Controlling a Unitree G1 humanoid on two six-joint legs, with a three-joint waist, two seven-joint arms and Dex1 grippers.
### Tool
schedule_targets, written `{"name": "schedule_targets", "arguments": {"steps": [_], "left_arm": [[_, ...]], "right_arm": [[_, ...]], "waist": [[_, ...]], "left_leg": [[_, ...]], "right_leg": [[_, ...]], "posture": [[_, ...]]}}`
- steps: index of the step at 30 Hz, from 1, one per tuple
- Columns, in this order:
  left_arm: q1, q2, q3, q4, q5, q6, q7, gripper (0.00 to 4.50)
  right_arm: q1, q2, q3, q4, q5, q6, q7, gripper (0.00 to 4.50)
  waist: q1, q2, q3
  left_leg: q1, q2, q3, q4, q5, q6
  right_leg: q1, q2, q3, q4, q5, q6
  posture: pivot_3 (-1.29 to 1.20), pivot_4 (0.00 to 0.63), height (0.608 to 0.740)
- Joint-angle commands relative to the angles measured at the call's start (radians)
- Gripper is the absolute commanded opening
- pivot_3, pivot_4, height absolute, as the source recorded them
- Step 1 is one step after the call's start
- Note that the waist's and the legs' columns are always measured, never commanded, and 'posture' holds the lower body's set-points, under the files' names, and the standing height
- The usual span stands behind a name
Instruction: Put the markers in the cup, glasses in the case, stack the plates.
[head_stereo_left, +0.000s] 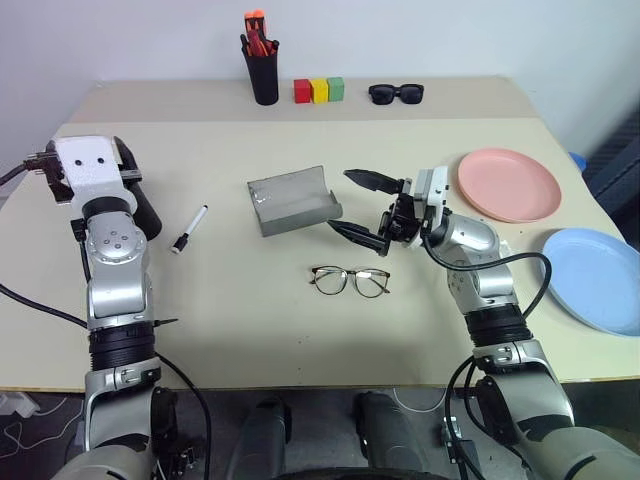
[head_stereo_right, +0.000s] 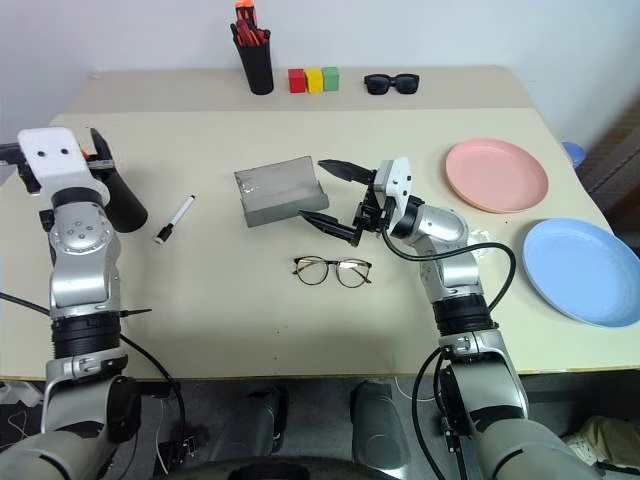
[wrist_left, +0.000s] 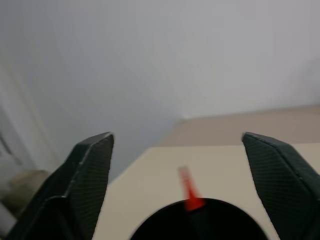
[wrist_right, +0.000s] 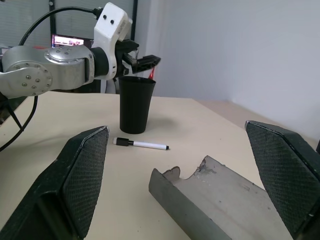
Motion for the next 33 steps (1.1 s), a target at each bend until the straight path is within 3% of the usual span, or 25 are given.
{"name": "schedule_targets", "arguments": {"steps": [1, 6, 10, 13, 19, 33], "left_arm": [[-0.026, 0.005, -0.041, -0.134, -0.037, 0.039, -0.072, 3.89], [-0.041, 0.015, -0.123, -0.268, -0.086, 0.262, -0.2, 3.89], [-0.073, 0.008, -0.136, -0.33, -0.131, 0.607, -0.229, 3.89], [-0.106, 0.01, -0.149, -0.352, -0.172, 0.83, -0.267, 3.89], [-0.188, -0.005, -0.113, -0.303, -0.188, 1.078, -0.257, 3.89], [-0.223, 0.039, -0.1, -0.168, -0.165, 1.197, -0.242, 3.89]], "right_arm": [[-0.007, -0.008, -0.023, -0.039, 0.01, -0.013, -0.008, 4.5], [-0.016, -0.002, -0.019, -0.029, 0.005, -0.019, -0.015, 4.5], [-0.01, -0.003, -0.021, -0.035, 0.004, -0.021, -0.019, 4.5], [-0.004, -0.002, -0.022, -0.039, 0.003, -0.024, -0.026, 4.5], [0.004, -0.005, -0.025, -0.044, 0.002, -0.026, -0.036, 4.5], [0.032, -0.011, -0.032, -0.068, 0.0, -0.03, -0.061, 4.5]], "waist": [[0.001, 0.0, 0.0], [0.0, 0.0, 0.0], [-0.005, 0.0, 0.0], [-0.006, 0.0, 0.0], [-0.001, 0.0, 0.0], [-0.002, 0.0, 0.0]], "left_leg": [[0.0, 0.0, 0.0, 0.0, 0.0, 0.0], [0.0, 0.0, 0.0, 0.0, 0.0, 0.0], [0.0, 0.0, 0.0, 0.0, 0.0, 0.0], [0.0, 0.0, 0.0, 0.0, 0.0, 0.0], [0.0, 0.0, 0.0, 0.0, 0.0, 0.0], [0.0, 0.0, -0.001, -0.001, 0.002, -0.004]], "right_leg": [[0.0, 0.0, 0.0, 0.0, 0.0, 0.0], [0.0, 0.0, 0.0, 0.0, 0.0, 0.0], [0.0, 0.0, 0.0, 0.0, 0.0, 0.0], [0.0, 0.001, 0.0, 0.001, 0.0, 0.0], [0.0, 0.0, 0.0, 0.001, 0.0, 0.0], [-0.001, 0.0, 0.0, 0.001, 0.0, 0.0]], "posture": [[0.0, 0.15, 0.74], [0.0, 0.15, 0.74], [0.0, 0.15, 0.74], [0.0, 0.15, 0.74], [0.0, 0.15, 0.74], [0.0, 0.15, 0.74]]}}
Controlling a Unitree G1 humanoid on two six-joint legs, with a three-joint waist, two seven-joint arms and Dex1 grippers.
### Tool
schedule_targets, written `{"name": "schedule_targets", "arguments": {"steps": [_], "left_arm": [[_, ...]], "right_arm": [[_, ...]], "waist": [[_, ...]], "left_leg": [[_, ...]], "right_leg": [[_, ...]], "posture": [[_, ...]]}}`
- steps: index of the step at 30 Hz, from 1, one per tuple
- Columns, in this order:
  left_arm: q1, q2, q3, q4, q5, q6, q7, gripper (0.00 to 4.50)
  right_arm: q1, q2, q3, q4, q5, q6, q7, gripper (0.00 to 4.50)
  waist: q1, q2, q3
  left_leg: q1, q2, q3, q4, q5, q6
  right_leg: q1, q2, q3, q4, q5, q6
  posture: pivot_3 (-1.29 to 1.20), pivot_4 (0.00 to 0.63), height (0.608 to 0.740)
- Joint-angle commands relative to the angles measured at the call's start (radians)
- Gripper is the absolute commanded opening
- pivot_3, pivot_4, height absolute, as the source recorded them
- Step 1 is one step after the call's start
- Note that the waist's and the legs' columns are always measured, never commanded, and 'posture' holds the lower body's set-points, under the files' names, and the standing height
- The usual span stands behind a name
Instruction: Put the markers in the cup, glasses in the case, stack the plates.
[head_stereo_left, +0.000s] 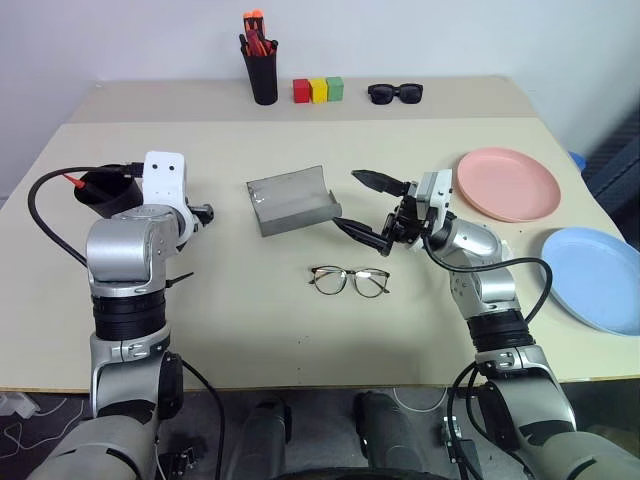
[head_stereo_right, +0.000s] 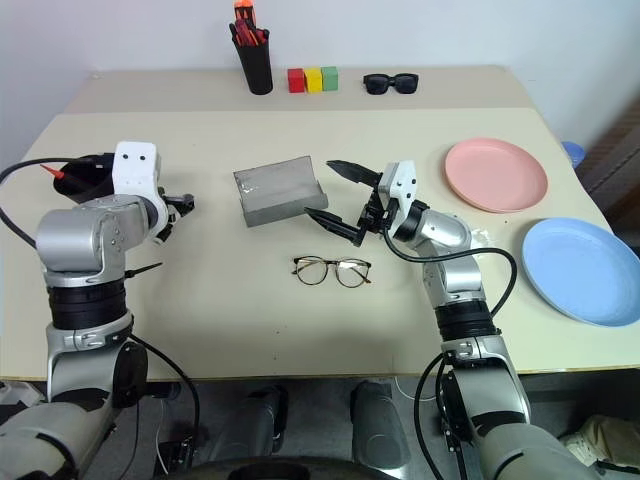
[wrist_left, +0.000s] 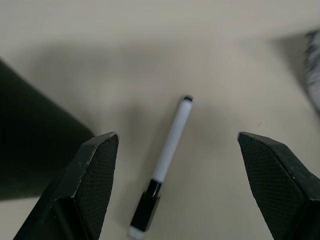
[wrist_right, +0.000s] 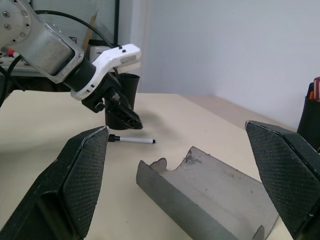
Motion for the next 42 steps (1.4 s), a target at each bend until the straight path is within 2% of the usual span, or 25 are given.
{"name": "schedule_targets", "arguments": {"steps": [1, 21, 24, 30, 34, 37, 42], "left_arm": [[-0.027, 0.014, 0.017, 0.026, 0.004, 0.003, -0.001, 3.89], [-0.167, 0.005, 0.033, 0.417, -0.001, -0.111, -0.009, 3.89], [-0.18, -0.005, 0.04, 0.457, -0.009, -0.095, -0.009, 3.06], [-0.177, -0.022, 0.054, 0.451, -0.022, -0.062, -0.001, 0.2], [-0.155, -0.038, 0.069, 0.385, -0.042, -0.006, -0.014, 0.09], [-0.123, -0.07, 0.069, 0.263, -0.098, 0.047, -0.066, 0.09], [-0.058, -0.083, -0.004, -0.066, -0.232, 0.074, -0.194, 0.09]], "right_arm": [[0.004, -0.009, -0.022, -0.059, 0.008, -0.02, -0.009, 4.5], [0.053, -0.046, -0.032, -0.134, 0.011, 0.002, -0.052, 4.5], [0.061, -0.05, -0.032, -0.149, 0.012, 0.009, -0.06, 4.5], [0.068, -0.057, -0.031, -0.163, 0.014, 0.017, -0.069, 4.5], [0.069, -0.058, -0.029, -0.164, 0.014, 0.023, -0.071, 4.5], [0.065, -0.057, -0.028, -0.158, 0.012, 0.025, -0.073, 4.5], [0.061, -0.061, -0.035, -0.142, 0.012, 0.026, -0.078, 4.5]], "waist": [[0.0, 0.0, 0.0], [0.001, 0.0, 0.0], [0.001, 0.0, 0.0], [-0.002, 0.0, 0.0], [-0.001, 0.0, 0.0], [0.0, 0.0, 0.0], [0.003, 0.0, 0.0]], "left_leg": [[0.0, 0.0, 0.0, 0.0, 0.0, 0.0], [0.0, 0.0, 0.0, 0.0, 0.0, -0.001], [0.0, 0.0, 0.0, 0.0, 0.0, -0.001], [0.0, 0.0, 0.0, 0.0, 0.0, -0.001], [0.0, 0.0, 0.0, 0.0, 0.0, -0.001], [0.0, 0.0, 0.0, 0.0, 0.0, -0.001], [-0.001, 0.0, 0.0, 0.0, 0.001, -0.002]], "right_leg": [[0.0, 0.0, 0.0, 0.0, 0.0, 0.0], [0.0, 0.0, 0.0, 0.0, 0.0, 0.0], [0.0, 0.0, 0.0, 0.0, 0.0, 0.0], [0.0, 0.0, 0.0, 0.0, 0.0, 0.0], [0.0, 0.0, 0.0, 0.001, 0.0, 0.0], [0.0, 0.0, 0.0, 0.0, 0.0, 0.0], [0.0, 0.0, 0.0, 0.0, 0.0, 0.0]], "posture": [[0.0, 0.15, 0.74], [0.0, 0.15, 0.74], [0.0, 0.15, 0.74], [0.0, 0.15, 0.74], [0.0, 0.15, 0.74], [0.0, 0.15, 0.74], [0.0, 0.15, 0.74]]}}
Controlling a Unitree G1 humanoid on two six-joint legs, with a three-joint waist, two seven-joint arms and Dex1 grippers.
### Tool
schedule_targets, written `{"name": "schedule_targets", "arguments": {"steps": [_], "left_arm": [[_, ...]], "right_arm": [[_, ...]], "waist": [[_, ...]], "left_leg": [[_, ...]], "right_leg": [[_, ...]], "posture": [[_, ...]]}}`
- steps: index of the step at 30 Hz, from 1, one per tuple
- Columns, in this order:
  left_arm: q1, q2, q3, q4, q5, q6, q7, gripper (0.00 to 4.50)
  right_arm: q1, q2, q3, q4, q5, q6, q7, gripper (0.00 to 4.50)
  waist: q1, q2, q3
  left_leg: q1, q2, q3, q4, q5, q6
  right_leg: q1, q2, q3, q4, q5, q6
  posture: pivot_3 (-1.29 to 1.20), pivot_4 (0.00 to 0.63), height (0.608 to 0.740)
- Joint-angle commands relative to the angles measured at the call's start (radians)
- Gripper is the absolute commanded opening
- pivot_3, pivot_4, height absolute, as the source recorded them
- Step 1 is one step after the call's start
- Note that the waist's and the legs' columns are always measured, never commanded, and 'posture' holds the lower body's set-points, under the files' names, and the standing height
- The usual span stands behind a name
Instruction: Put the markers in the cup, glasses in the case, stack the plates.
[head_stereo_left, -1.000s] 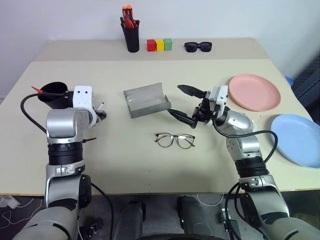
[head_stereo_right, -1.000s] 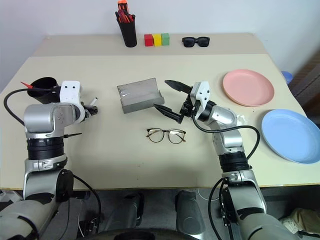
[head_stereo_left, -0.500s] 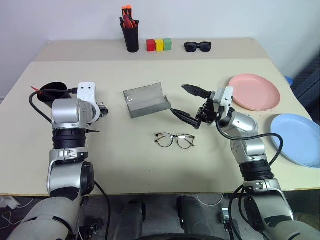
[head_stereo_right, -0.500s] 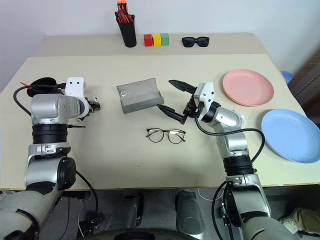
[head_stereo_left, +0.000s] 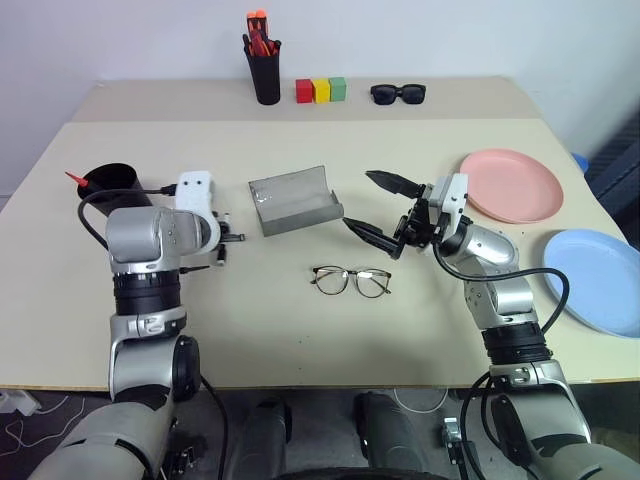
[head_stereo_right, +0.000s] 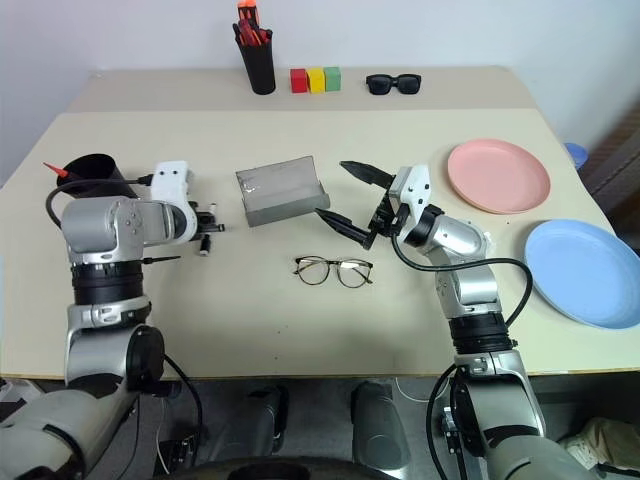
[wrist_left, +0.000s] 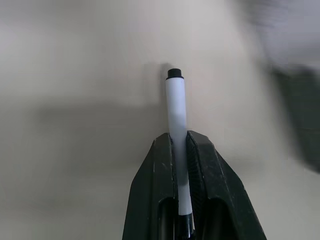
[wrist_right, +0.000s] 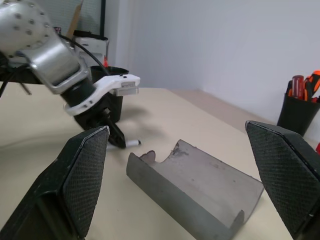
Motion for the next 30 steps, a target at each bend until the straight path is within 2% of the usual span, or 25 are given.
{"name": "schedule_targets", "arguments": {"steps": [1, 5, 8, 14, 19, 24, 30], "left_arm": [[-0.003, -0.003, -0.019, -0.246, -0.088, -0.005, -0.068, 0.09], [-0.041, -0.029, 0.001, -0.368, -0.096, -0.088, -0.047, 0.09], [-0.067, -0.043, 0.007, -0.398, -0.053, -0.234, 0.004, 0.09], [-0.048, -0.052, 0.035, -0.355, 0.082, -0.64, 0.161, 0.09], [0.005, -0.012, 0.055, -0.273, 0.189, -0.926, 0.254, 0.09], [0.06, 0.051, 0.054, -0.228, 0.284, -1.051, 0.315, 0.09], [0.129, 0.08, 0.069, -0.225, 0.362, -1.095, 0.387, 0.09]], "right_arm": [[-0.011, -0.007, -0.03, -0.02, 0.017, 0.0, -0.006, 4.5], [0.0, 0.001, -0.051, -0.009, 0.045, 0.013, -0.01, 4.5], [0.013, 0.024, -0.076, -0.001, 0.084, -0.009, 0.016, 4.5], [0.039, 0.01, -0.036, -0.01, 0.128, 0.02, 0.172, 4.5], [0.03, 0.001, 0.009, 0.029, 0.087, -0.02, 0.268, 4.5], [0.001, 0.009, 0.014, 0.075, 0.077, -0.04, 0.307, 4.5], [-0.045, 0.023, 0.015, 0.134, 0.069, -0.058, 0.33, 4.5]], "waist": [[-0.001, 0.0, 0.0], [-0.002, 0.0, 0.0], [-0.002, 0.0, 0.0], [-0.002, 0.0, 0.0], [-0.001, 0.0, 0.0], [0.0, 0.0, 0.0], [0.0, 0.0, 0.0]], "left_leg": [[0.0, 0.0, 0.0, 0.0, 0.0, 0.0], [0.0, 0.0, 0.0, 0.0, 0.0, 0.0], [0.0, 0.0, 0.0, 0.0, 0.0, 0.0], [0.0, 0.0, 0.0, 0.0, 0.0, 0.0], [0.001, 0.0, 0.001, 0.0, 0.0, 0.0], [0.0, 0.0, 0.0, 0.0, 0.0, 0.0], [0.0, 0.0, 0.0, 0.0, 0.0, 0.0]], "right_leg": [[0.0, 0.0, 0.0, 0.0, 0.0, 0.0], [0.0, 0.0, 0.0, 0.0, 0.0, 0.0], [0.0, 0.0, 0.0, 0.0, 0.0, 0.0], [0.0, 0.0, 0.0, -0.001, 0.0, 0.0], [0.0, 0.0, 0.0, -0.001, 0.0, 0.0], [0.0, 0.0, 0.0, -0.001, 0.0, 0.0], [0.001, 0.0, 0.0, -0.001, 0.0, 0.0]], "posture": [[0.0, 0.15, 0.74], [0.0, 0.15, 0.74], [0.0, 0.15, 0.74], [0.0, 0.15, 0.74], [0.0, 0.15, 0.74], [0.0, 0.15, 0.74], [0.0, 0.15, 0.74]]}}
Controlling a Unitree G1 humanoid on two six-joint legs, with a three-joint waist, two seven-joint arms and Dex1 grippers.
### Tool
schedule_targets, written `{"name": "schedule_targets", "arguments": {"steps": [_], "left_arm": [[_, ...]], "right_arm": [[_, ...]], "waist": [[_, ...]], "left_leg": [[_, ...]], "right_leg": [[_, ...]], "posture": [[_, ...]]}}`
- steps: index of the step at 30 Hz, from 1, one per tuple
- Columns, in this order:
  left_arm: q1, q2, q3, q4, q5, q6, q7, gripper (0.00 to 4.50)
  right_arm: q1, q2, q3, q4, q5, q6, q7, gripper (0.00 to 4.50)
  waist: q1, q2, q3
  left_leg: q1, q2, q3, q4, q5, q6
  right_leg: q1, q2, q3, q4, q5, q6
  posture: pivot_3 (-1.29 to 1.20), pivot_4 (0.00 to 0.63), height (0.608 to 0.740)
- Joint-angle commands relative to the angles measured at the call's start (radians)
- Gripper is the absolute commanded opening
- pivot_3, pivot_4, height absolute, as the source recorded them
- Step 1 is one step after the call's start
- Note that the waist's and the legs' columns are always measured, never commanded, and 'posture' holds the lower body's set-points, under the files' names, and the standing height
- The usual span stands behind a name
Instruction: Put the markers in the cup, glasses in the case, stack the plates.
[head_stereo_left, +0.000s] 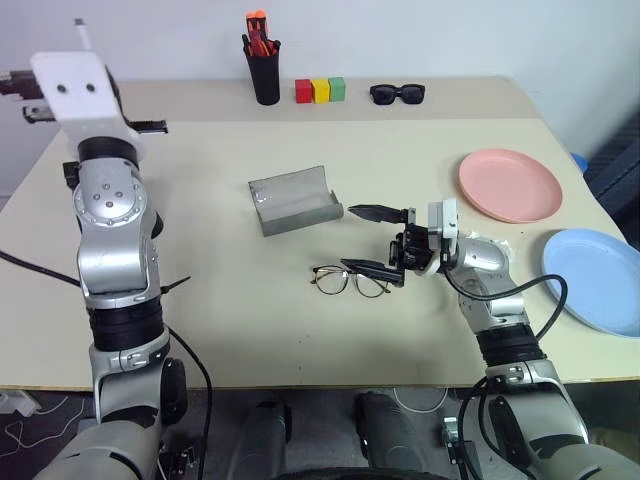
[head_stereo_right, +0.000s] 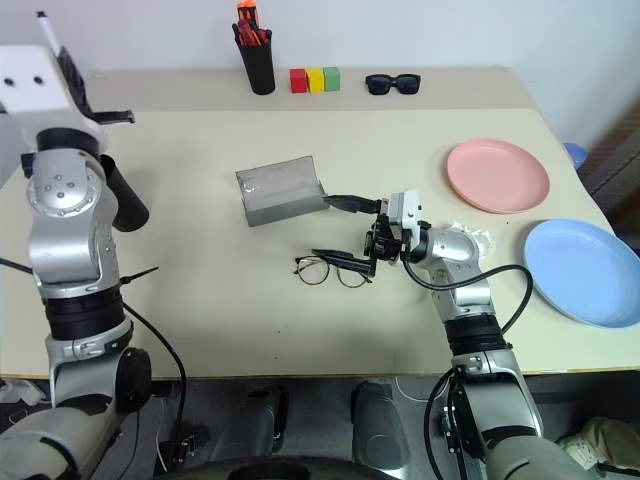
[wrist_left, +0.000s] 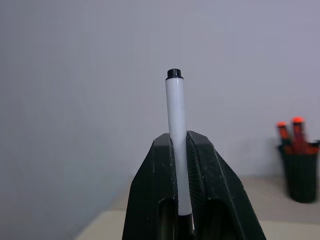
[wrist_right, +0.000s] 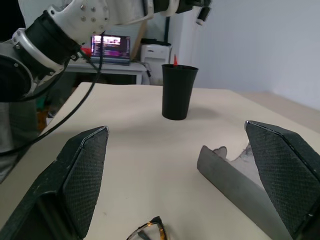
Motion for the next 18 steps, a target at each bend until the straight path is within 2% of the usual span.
{"name": "schedule_targets", "arguments": {"steps": [1, 9, 18], "left_arm": [[0.016, 0.013, 0.032, -0.029, 0.045, -0.018, 0.045, 0.09], [0.101, 0.032, 0.052, -0.058, 0.109, -0.048, 0.084, 0.09], [0.07, 0.046, 0.051, 0.176, 0.106, -0.214, 0.12, 0.09]], "right_arm": [[-0.039, 0.012, -0.008, 0.013, 0.001, -0.023, 0.014, 4.5], [-0.071, 0.031, -0.008, 0.067, -0.004, -0.045, 0.027, 4.5], [-0.099, 0.036, -0.003, -0.006, -0.002, 0.021, -0.022, 4.5]], "waist": [[0.0, 0.0, 0.0], [-0.002, 0.0, 0.0], [0.001, 0.0, 0.0]], "left_leg": [[0.0, 0.0, 0.0, 0.0, 0.0, 0.0], [0.0, 0.0, 0.0, -0.001, 0.0, 0.0], [0.0, 0.0, 0.0, 0.0, 0.0, 0.0]], "right_leg": [[0.0, 0.0, 0.0, 0.0, 0.0, 0.0], [0.0, 0.0, 0.0, 0.0, 0.0, 0.0], [0.0, 0.0, 0.0, 0.001, 0.0, 0.0]], "posture": [[0.0, 0.15, 0.74], [0.0, 0.15, 0.74], [0.0, 0.15, 0.74]]}}
